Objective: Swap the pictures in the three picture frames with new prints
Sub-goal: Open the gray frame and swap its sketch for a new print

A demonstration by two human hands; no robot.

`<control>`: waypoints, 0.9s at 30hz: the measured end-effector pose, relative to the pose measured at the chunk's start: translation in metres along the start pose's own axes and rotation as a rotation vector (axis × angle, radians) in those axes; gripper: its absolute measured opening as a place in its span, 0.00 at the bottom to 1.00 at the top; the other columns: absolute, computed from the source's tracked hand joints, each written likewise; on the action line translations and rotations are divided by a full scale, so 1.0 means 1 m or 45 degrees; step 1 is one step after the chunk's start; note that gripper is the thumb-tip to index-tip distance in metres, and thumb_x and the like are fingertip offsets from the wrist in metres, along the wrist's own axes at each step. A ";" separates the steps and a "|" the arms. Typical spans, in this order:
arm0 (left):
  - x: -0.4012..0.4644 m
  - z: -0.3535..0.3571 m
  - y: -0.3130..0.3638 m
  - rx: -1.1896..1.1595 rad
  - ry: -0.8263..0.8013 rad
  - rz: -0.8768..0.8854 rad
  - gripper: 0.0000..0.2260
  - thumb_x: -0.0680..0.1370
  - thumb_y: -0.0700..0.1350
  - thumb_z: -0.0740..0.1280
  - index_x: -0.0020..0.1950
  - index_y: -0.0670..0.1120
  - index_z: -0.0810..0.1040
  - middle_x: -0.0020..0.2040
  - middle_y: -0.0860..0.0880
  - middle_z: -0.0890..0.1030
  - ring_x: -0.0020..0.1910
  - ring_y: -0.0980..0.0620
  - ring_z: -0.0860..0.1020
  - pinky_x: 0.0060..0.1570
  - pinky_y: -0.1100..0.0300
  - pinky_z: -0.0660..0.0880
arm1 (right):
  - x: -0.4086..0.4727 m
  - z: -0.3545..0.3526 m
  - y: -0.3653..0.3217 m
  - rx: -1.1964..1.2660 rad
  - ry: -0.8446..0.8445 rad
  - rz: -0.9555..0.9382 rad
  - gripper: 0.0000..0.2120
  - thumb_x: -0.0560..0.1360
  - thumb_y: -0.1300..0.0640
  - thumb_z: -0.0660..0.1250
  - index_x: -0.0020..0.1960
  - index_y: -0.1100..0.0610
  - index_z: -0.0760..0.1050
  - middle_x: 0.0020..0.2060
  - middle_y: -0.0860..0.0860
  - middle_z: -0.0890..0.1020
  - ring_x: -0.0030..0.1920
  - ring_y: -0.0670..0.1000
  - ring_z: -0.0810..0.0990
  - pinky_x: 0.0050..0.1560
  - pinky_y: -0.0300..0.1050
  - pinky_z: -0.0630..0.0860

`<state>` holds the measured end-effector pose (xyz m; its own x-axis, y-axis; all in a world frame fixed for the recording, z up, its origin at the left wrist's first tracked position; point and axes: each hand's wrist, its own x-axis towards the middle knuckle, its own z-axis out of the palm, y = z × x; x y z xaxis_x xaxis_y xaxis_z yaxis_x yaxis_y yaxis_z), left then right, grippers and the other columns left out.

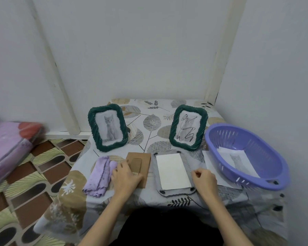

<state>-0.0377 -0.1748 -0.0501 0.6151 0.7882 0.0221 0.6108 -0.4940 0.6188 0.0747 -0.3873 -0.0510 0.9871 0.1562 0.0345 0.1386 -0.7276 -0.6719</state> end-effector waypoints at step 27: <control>0.003 -0.030 -0.007 -0.664 0.257 0.463 0.25 0.67 0.56 0.74 0.60 0.52 0.70 0.61 0.49 0.71 0.61 0.53 0.70 0.61 0.57 0.69 | -0.021 0.052 -0.117 1.168 -0.439 -0.011 0.16 0.75 0.71 0.61 0.56 0.55 0.74 0.50 0.55 0.82 0.48 0.50 0.81 0.50 0.46 0.79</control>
<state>-0.0555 -0.1583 -0.0309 0.5999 0.6831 0.4165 0.0295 -0.5391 0.8417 0.0336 -0.2702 -0.0115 0.8887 0.4519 -0.0782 -0.1146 0.0536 -0.9920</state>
